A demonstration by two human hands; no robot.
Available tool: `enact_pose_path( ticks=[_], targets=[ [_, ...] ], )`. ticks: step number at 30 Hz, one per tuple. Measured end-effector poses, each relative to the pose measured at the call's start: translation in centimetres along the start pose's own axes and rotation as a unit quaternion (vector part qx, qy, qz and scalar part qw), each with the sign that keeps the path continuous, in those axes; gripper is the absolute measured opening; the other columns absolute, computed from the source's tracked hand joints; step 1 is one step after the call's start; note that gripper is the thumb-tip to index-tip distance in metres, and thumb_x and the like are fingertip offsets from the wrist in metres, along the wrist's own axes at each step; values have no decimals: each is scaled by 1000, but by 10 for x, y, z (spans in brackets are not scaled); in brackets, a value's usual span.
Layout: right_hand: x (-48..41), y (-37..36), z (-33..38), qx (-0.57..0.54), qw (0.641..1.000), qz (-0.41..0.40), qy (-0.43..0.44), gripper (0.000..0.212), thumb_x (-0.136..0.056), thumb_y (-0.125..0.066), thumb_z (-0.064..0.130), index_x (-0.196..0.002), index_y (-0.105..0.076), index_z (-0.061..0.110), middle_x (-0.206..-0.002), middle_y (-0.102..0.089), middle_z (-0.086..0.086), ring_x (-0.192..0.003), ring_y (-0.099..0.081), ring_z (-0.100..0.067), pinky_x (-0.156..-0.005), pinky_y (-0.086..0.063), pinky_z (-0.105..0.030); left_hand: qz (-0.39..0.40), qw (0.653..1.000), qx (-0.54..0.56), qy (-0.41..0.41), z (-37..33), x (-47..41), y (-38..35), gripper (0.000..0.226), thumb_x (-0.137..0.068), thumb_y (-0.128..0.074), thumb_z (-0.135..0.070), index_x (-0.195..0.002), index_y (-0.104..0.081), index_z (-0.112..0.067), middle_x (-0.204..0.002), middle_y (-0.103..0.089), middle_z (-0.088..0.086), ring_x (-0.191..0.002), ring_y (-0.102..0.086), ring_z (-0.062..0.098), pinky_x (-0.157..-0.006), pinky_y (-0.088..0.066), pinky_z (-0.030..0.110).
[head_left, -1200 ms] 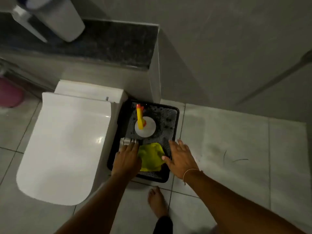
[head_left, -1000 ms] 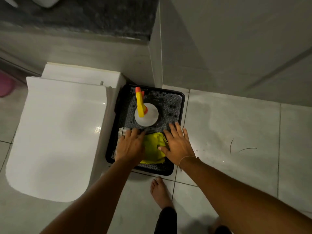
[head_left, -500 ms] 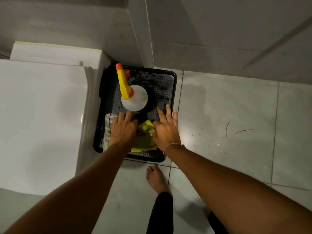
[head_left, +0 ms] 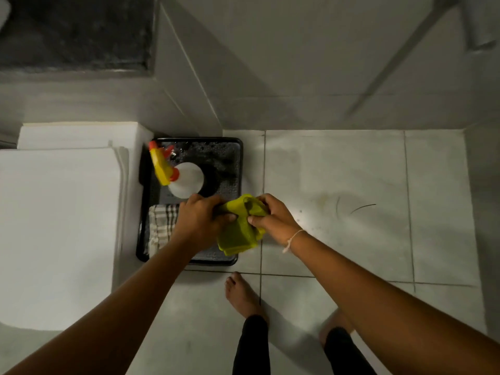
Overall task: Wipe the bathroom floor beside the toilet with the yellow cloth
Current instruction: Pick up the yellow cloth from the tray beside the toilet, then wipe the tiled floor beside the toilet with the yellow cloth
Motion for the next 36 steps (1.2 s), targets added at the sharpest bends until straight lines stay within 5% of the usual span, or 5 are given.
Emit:
enact_pose_path(
  ticks=[8,22,28,32,36],
  targets=[
    [68,143,-65,-181,966,110,-148,40,-78,-77,13,-117,-68,13,-116,-73,-13,-107,-70,-30,-98,-53,-51,154,977,145,-6,-137,-30,-81,36,-81,-78,-45,-107,-72,-22,-81,-65,-10,-75,-61,4,-71,-44,24],
    [22,235,-331,-315,920,-89,-214,39,-82,-65,-3,-120,-65,8,-121,-69,-22,-111,-66,-39,-89,-57,-48,361,910,203,-13,-197,-114,-391,29,-93,-69,-20,-120,-70,-11,-118,-71,15,-112,-66,29,-103,-53,47],
    [-20,259,-414,-48,933,-319,-161,44,-84,-68,5,-125,-53,11,-107,-66,-13,-100,-64,-37,-84,-54,-44,141,989,-9,-51,-124,-191,-429,43,-96,-58,-20,-139,-56,-19,-143,-56,12,-131,-51,34,-109,-42,40],
    [-36,278,-445,237,857,-456,-35,40,-87,-48,26,-126,-56,19,-119,-65,-11,-112,-60,-34,-91,-54,-46,8,986,-135,-94,-74,-240,-430,59,-93,-52,-17,-150,-39,-10,-158,-35,19,-147,-30,40,-115,-33,52],
    [-84,248,-466,396,863,-312,41,57,-74,-57,10,-130,-53,13,-150,-43,-16,-142,-33,-42,-114,-35,-56,1,964,-213,-161,-45,-276,-444,62,-99,-41,-32,-153,-30,-6,-162,-25,23,-149,-21,45,-116,-29,57]
  ],
)
Point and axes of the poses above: each hand's wrist, its own x-axis away from the middle knuckle, its own y-axis out of the back of the hand, z = x × y, the point moved 4 cm from there along -x, towards the middle knuckle
